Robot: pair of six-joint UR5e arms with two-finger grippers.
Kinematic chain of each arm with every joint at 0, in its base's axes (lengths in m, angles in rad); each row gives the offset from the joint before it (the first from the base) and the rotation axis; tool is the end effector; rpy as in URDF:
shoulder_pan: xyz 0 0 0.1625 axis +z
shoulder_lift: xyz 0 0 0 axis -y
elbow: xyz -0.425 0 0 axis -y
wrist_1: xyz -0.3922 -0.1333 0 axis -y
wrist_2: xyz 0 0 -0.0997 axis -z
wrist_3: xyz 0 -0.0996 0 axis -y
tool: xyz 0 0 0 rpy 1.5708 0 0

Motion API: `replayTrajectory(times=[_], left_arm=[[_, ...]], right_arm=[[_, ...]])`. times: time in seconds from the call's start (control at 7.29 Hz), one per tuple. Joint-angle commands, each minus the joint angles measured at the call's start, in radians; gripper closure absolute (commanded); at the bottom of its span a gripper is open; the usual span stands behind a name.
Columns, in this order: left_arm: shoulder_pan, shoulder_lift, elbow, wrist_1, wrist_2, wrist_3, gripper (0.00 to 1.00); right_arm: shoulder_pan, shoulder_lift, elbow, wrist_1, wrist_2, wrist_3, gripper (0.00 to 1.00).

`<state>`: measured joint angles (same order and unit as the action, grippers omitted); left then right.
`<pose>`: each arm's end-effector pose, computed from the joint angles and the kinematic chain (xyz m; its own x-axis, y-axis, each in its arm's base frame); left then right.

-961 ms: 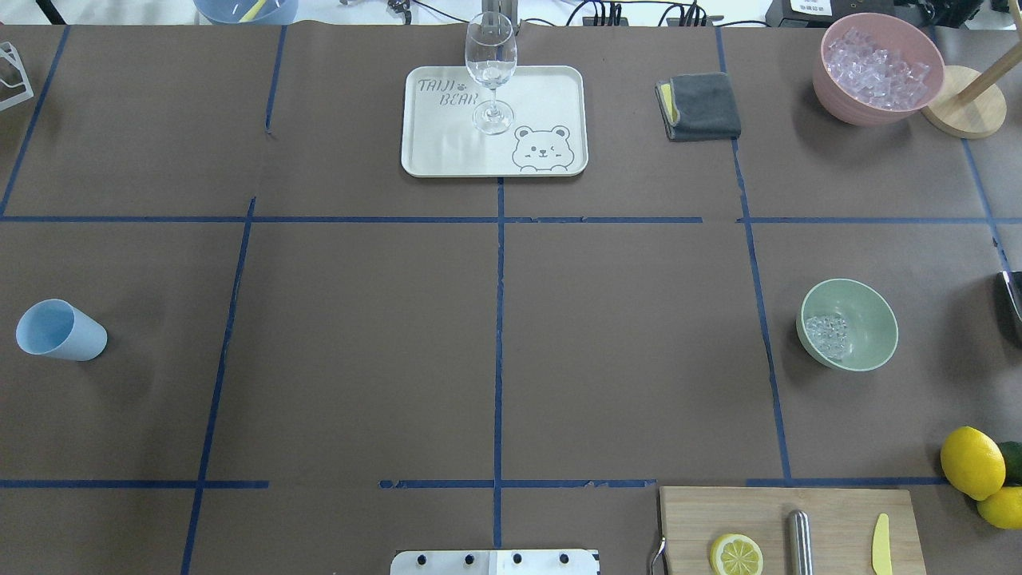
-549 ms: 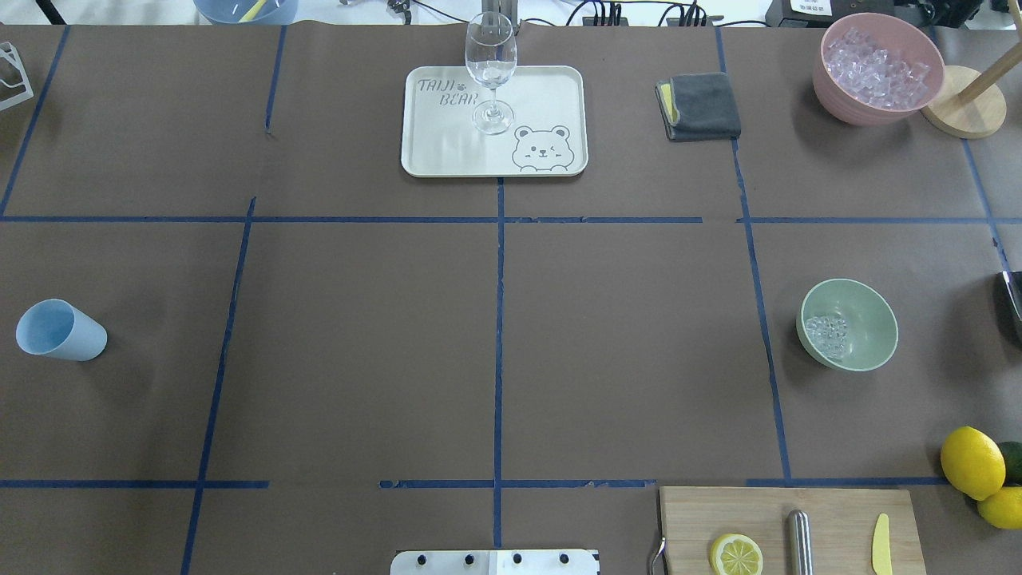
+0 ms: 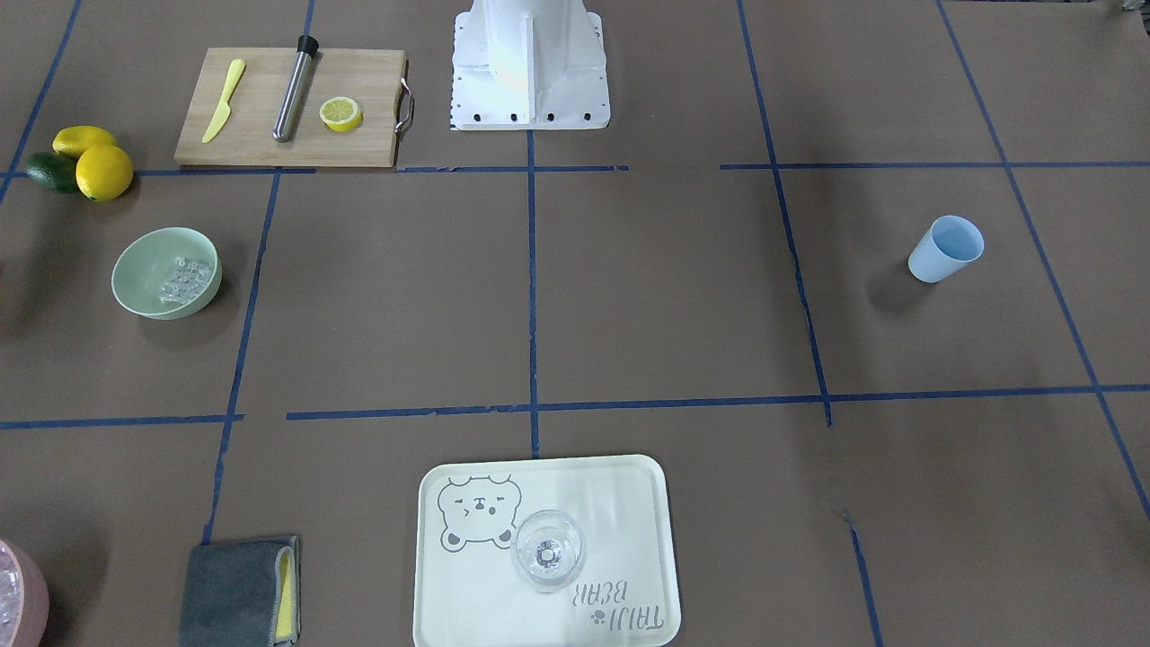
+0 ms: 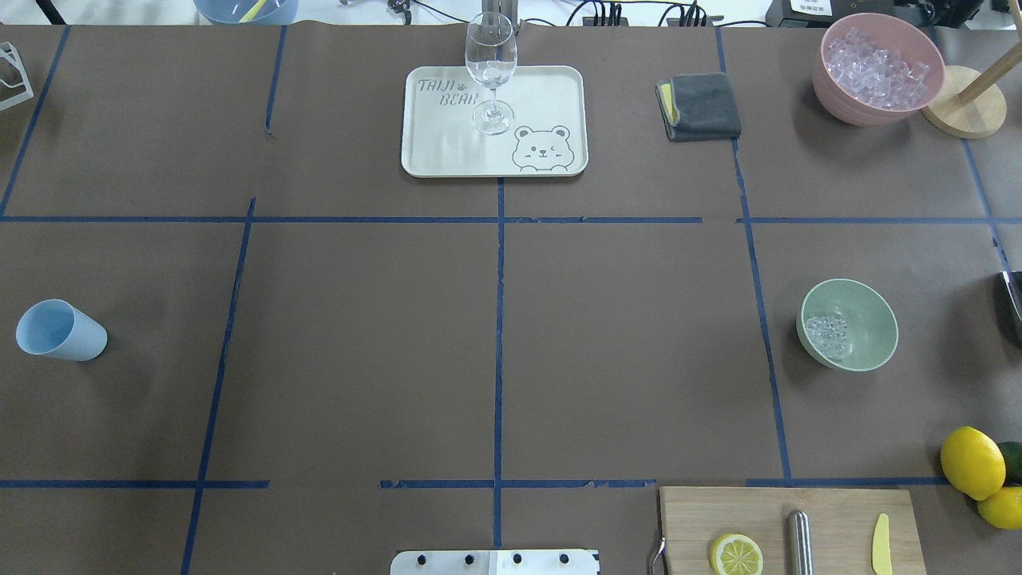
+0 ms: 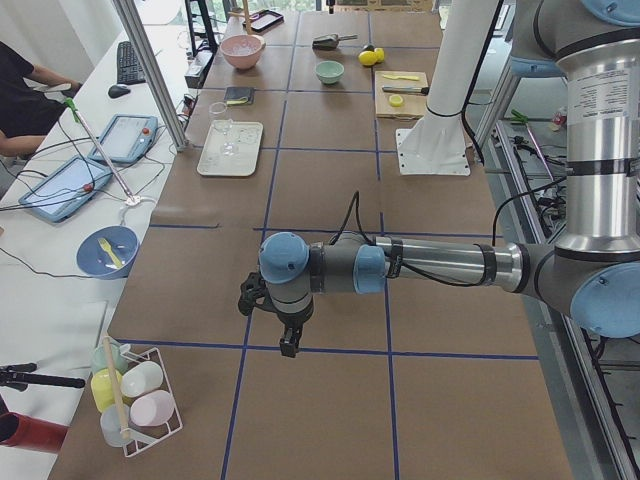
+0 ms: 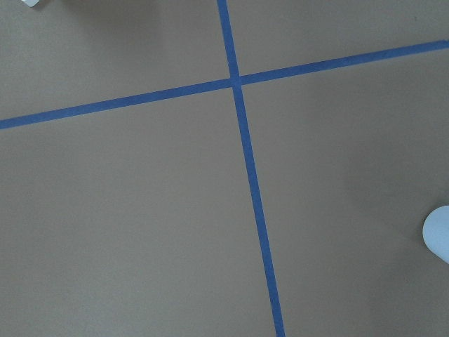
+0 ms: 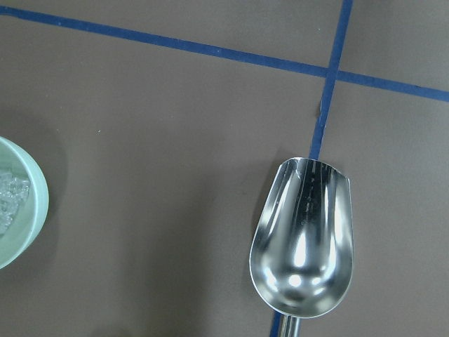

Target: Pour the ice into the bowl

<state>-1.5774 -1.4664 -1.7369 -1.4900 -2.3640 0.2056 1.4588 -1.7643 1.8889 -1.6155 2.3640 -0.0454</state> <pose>-0.0653 -0.4451 0.6328 0.6880 0.1863 -0.7014 -0.1367 0.9825 0.1268 0.0158 -0.4168 0.5925 0.6850 -0.1797 0.7060 0.1426 0.9834 0.1120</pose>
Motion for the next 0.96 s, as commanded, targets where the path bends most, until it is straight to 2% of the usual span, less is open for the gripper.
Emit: replayTrajectory(times=[0.0, 0.82], left_arm=[[0.0, -0.023, 0.008, 0.0, 0.005, 0.0, 0.0], [0.0, -0.029, 0.023, 0.002, 0.006, 0.001, 0.0]], right_arm=[[0.0, 0.0, -0.002, -0.001, 0.009, 0.012, 0.0], [0.0, -0.001, 0.001, 0.011, 0.018, 0.087, 0.0]])
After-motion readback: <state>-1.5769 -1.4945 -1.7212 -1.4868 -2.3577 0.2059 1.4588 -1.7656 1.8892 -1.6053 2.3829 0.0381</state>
